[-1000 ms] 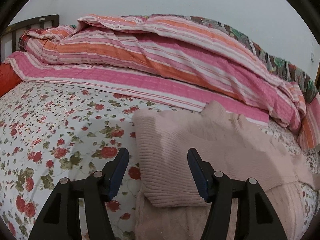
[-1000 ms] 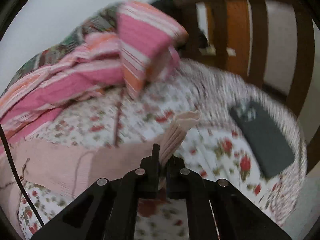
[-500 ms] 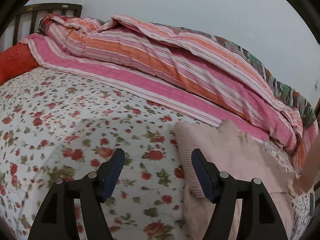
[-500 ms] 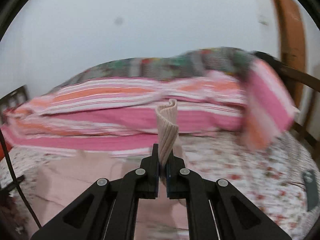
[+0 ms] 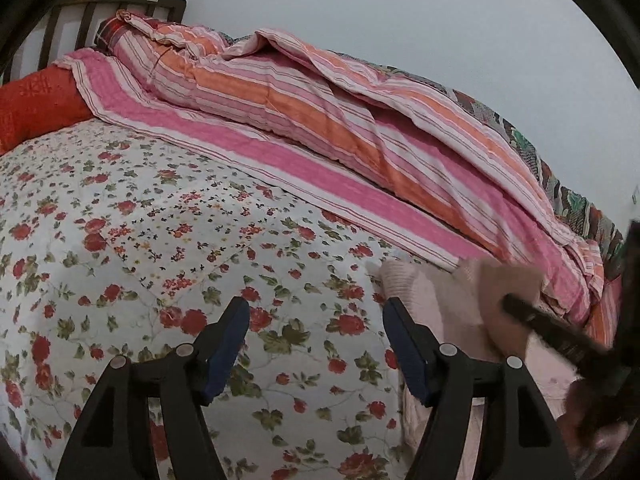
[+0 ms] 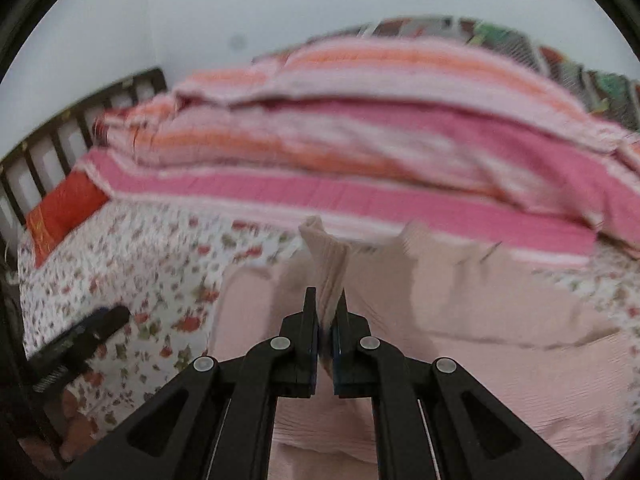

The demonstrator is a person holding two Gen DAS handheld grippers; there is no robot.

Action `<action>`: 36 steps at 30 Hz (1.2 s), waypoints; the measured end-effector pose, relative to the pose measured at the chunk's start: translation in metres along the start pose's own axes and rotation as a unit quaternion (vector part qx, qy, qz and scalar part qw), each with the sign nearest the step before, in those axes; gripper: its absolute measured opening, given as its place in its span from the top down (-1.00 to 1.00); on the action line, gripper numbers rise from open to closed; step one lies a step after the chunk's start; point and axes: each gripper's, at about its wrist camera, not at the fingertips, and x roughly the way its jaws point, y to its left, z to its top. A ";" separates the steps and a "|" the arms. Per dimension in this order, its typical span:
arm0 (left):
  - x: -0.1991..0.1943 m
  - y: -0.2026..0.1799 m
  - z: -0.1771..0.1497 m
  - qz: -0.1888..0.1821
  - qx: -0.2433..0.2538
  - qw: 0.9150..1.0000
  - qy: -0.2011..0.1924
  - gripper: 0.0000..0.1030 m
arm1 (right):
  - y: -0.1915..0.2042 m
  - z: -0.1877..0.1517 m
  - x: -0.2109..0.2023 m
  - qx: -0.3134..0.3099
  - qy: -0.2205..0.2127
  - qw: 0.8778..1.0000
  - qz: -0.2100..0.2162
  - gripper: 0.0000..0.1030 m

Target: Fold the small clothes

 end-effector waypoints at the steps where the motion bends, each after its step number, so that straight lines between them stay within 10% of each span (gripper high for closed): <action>1: 0.000 0.000 0.000 -0.001 0.001 1.000 0.000 -0.31 | 0.002 -0.004 0.007 -0.004 0.010 1.000 0.008 0.84; 5: 0.005 -0.004 0.000 -0.003 0.000 1.000 0.003 -0.31 | 0.003 -0.010 0.010 -0.017 0.025 0.999 0.013 0.13; 12: 0.014 -0.035 -0.009 -0.034 0.026 0.999 0.021 -0.28 | -0.055 -0.019 -0.063 -0.012 -0.021 1.000 -0.016 -0.12; 22: 0.029 -0.105 -0.028 -0.098 0.098 0.989 0.058 0.07 | -0.228 -0.088 -0.128 0.101 -0.030 0.989 -0.101 -0.17; 36: 0.067 -0.118 -0.038 -0.034 0.073 0.991 0.105 0.12 | -0.263 -0.121 -0.121 0.138 -0.023 0.987 -0.073 -0.17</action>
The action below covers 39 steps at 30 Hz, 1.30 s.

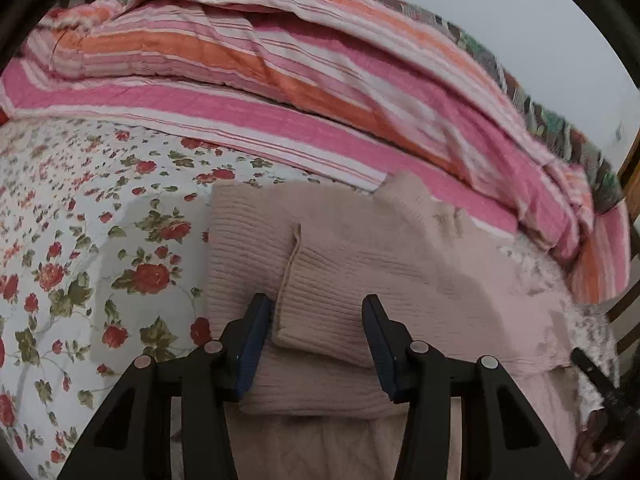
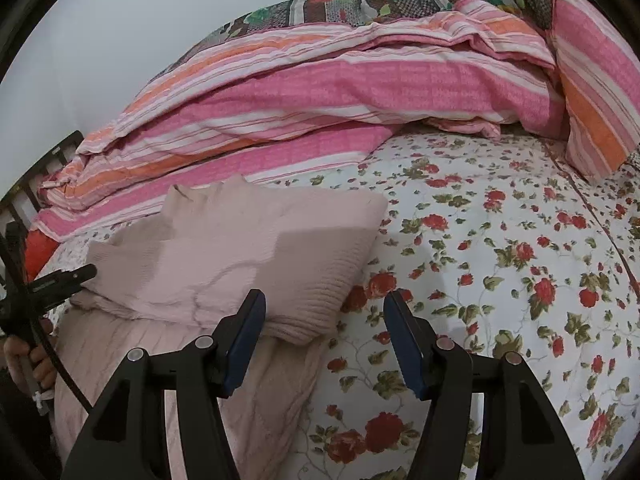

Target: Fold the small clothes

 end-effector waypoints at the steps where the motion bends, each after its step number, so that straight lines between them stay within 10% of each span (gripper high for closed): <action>1: 0.000 -0.004 -0.001 0.009 0.011 1.000 -0.001 0.12 | 0.001 -0.001 0.001 -0.001 0.001 1.000 0.001 -0.17; 5: -0.004 -0.003 -0.002 -0.002 0.015 1.000 -0.010 0.84 | 0.004 -0.004 0.004 -0.007 0.008 1.000 -0.002 -0.17; 13: -0.046 -0.001 -0.005 -0.011 0.032 0.995 -0.091 0.85 | 0.008 -0.003 -0.005 -0.010 -0.016 1.000 0.007 -0.17; 21: -0.043 0.025 -0.006 0.004 -0.004 0.997 -0.071 0.83 | 0.011 0.002 -0.001 -0.002 -0.027 1.000 -0.006 -0.17; 28: -0.024 0.025 -0.006 0.060 0.004 0.998 -0.026 0.43 | 0.005 0.002 0.029 0.014 0.032 0.998 -0.044 -0.17; 39: -0.061 0.017 -0.023 0.053 0.017 0.998 -0.036 -0.10 | 0.024 -0.007 -0.034 -0.007 -0.006 0.999 -0.048 -0.17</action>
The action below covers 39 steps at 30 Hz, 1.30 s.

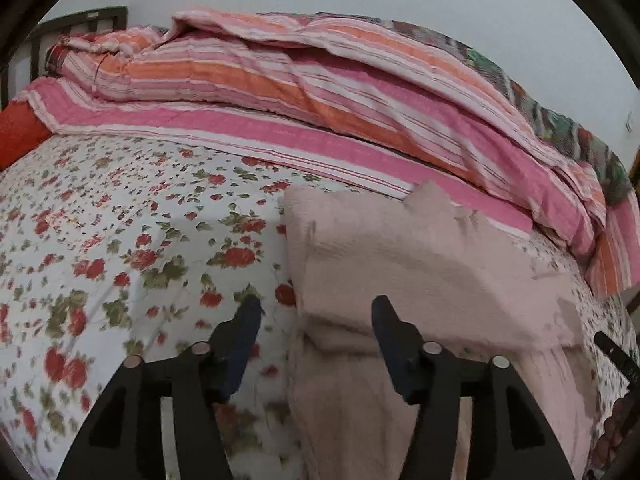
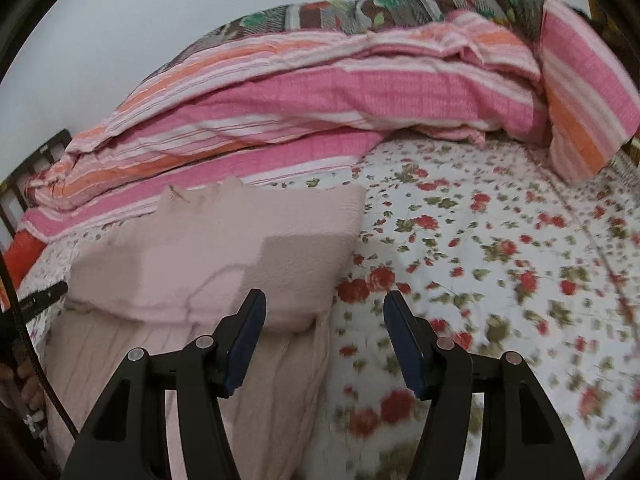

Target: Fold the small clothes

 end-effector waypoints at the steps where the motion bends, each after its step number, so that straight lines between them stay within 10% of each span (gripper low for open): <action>1: -0.006 -0.003 -0.001 0.006 0.013 1.000 0.000 -0.11 | 0.003 -0.002 -0.010 -0.003 0.006 1.000 0.001 -0.17; 18: -0.138 0.009 -0.110 -0.038 0.064 0.997 -0.018 -0.12 | -0.006 -0.116 -0.117 -0.008 0.029 0.999 0.010 0.10; 39: -0.091 0.019 -0.161 -0.116 0.032 0.990 0.070 0.23 | 0.023 -0.184 -0.097 -0.019 0.054 0.997 0.059 0.52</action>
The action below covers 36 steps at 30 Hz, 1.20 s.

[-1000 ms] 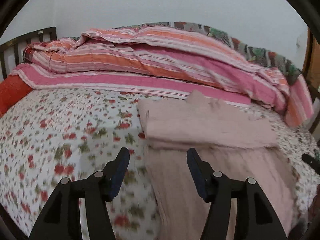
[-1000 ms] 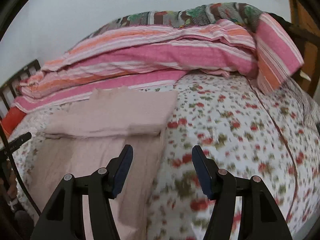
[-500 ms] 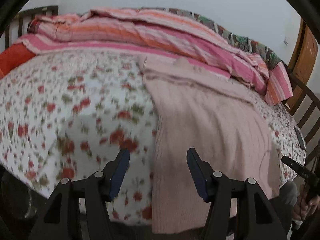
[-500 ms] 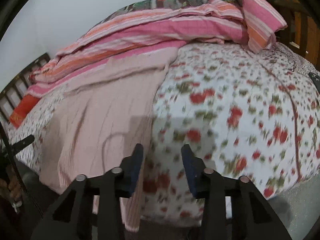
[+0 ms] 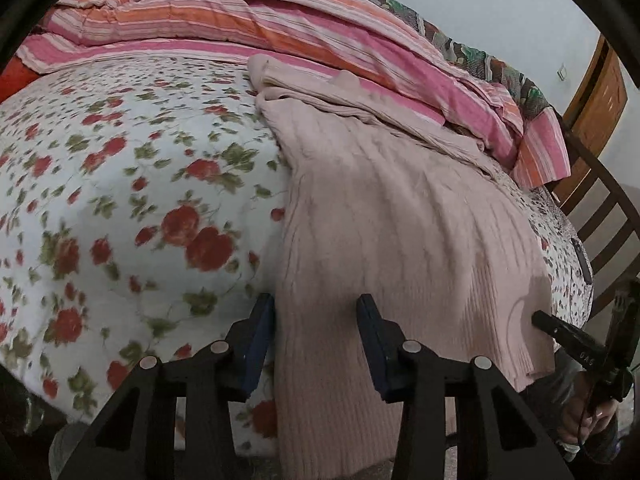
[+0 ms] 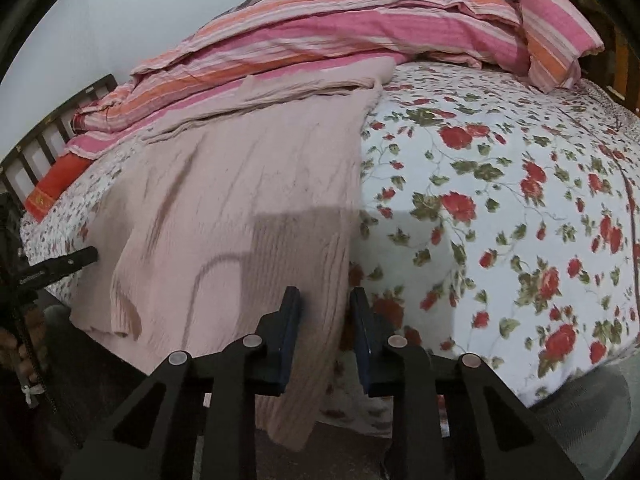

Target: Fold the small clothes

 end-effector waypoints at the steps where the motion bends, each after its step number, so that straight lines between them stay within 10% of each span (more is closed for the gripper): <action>1: 0.001 -0.001 0.002 -0.003 0.001 1.000 -0.003 0.23 | 0.000 0.003 0.002 0.003 0.000 1.000 0.004 0.52; 18: -0.014 -0.003 -0.028 -0.028 -0.003 0.999 0.024 0.44 | -0.009 -0.022 -0.010 0.022 0.021 0.999 0.046 0.57; 22: -0.016 0.000 -0.029 -0.031 -0.021 0.999 0.026 0.85 | -0.007 -0.022 -0.010 0.027 0.023 0.998 0.060 0.88; 36: -0.090 0.002 0.023 -0.064 -0.057 0.993 -0.084 0.87 | -0.027 0.030 -0.079 0.072 -0.070 0.988 0.120 0.91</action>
